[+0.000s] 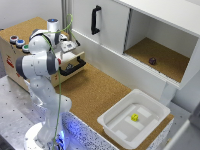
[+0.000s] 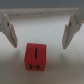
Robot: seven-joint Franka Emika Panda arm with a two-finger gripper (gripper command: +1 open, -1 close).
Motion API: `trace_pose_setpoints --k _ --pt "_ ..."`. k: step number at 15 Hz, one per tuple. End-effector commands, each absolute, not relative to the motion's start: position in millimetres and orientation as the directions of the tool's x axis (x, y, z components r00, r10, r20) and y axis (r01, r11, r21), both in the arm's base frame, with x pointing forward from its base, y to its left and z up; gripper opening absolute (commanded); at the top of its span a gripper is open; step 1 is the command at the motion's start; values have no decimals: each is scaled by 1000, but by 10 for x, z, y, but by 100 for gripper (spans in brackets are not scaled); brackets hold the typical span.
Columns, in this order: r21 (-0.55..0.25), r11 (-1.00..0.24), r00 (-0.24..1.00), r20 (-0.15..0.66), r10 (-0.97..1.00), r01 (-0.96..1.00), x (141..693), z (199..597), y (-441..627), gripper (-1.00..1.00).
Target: Turn on the red led light
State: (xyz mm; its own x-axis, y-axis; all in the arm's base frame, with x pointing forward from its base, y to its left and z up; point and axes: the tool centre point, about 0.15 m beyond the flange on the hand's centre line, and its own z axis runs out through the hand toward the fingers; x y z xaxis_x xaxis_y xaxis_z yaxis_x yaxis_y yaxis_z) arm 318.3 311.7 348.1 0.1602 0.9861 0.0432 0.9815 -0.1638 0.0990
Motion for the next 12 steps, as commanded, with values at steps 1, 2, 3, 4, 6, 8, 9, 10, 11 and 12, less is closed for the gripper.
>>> trace_pose_setpoints --k 1,2,3,4,6,8,9,10,11,12 --pt "100 -195 190 63 980 976 2971 3913 3289 100" --pt "82 -205 201 60 978 975 2950 3959 3339 100" --pt "62 -211 208 54 977 975 2925 4017 3403 100" --pt "54 -212 210 45 977 976 2897 4067 3459 100" --pt "41 -217 215 37 976 975 2849 4209 3564 100" --pt "64 -212 211 26 977 975 2786 4413 3680 100" --pt "75 -227 225 39 974 971 2768 4548 3738 100" --pt "93 -236 232 45 972 967 2754 4712 3822 100" --pt "97 -236 232 52 971 967 2741 4844 3908 100" --pt "103 -219 215 50 975 970 2717 4960 4018 100"
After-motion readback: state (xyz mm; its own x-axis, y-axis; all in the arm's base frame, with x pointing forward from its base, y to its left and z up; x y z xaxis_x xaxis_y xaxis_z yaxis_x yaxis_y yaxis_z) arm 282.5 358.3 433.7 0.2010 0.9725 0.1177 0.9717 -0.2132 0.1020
